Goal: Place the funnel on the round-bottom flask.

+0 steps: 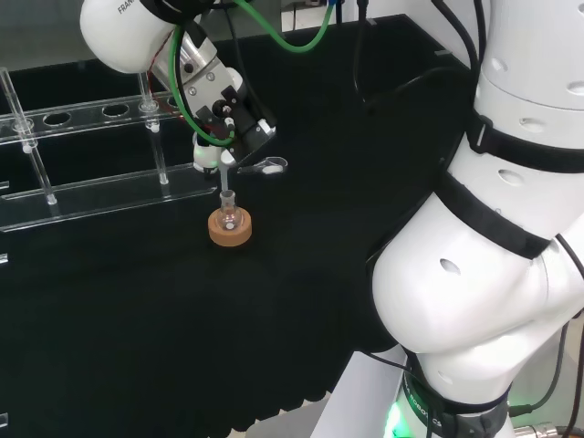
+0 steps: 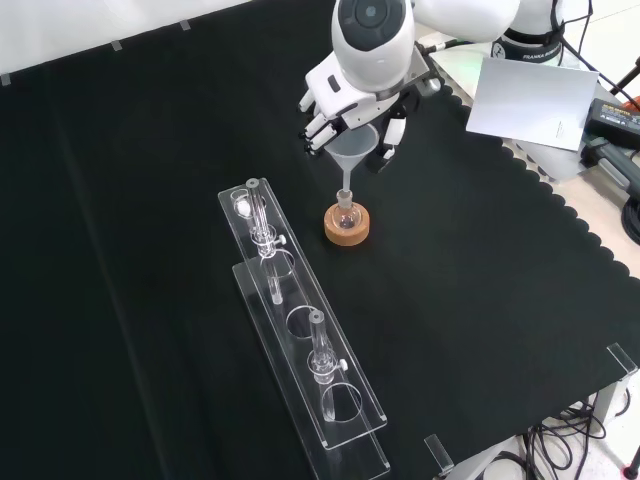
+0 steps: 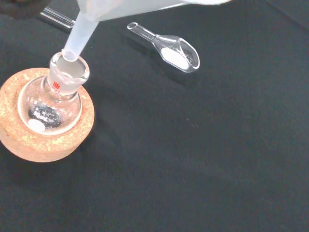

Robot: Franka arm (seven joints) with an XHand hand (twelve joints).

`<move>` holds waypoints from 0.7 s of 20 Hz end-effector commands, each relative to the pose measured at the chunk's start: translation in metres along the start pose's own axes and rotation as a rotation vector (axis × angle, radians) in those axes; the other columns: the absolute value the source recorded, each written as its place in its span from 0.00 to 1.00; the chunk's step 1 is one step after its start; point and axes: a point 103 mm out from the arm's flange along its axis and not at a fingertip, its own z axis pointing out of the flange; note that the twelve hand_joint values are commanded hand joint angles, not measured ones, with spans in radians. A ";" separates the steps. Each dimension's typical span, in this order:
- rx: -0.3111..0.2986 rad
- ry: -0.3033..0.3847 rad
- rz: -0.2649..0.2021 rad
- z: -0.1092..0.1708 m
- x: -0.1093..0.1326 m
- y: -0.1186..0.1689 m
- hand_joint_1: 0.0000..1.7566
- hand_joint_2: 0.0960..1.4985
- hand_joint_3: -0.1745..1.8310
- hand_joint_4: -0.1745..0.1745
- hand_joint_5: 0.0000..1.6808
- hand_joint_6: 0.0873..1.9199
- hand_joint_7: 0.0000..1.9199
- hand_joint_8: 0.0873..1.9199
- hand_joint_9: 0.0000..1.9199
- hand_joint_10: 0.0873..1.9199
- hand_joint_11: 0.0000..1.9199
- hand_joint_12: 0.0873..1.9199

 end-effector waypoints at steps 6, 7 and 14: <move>-0.008 -0.006 -0.006 0.000 0.003 -0.002 0.47 0.46 0.36 0.39 0.49 0.37 0.47 0.36 0.64 0.20 0.46 0.58; -0.004 -0.009 -0.007 0.001 0.004 -0.002 0.47 0.46 0.36 0.39 0.49 0.37 0.47 0.36 0.64 0.20 0.46 0.58; 0.000 -0.010 -0.007 0.005 0.007 0.001 0.47 0.46 0.36 0.39 0.49 0.37 0.47 0.36 0.64 0.20 0.45 0.58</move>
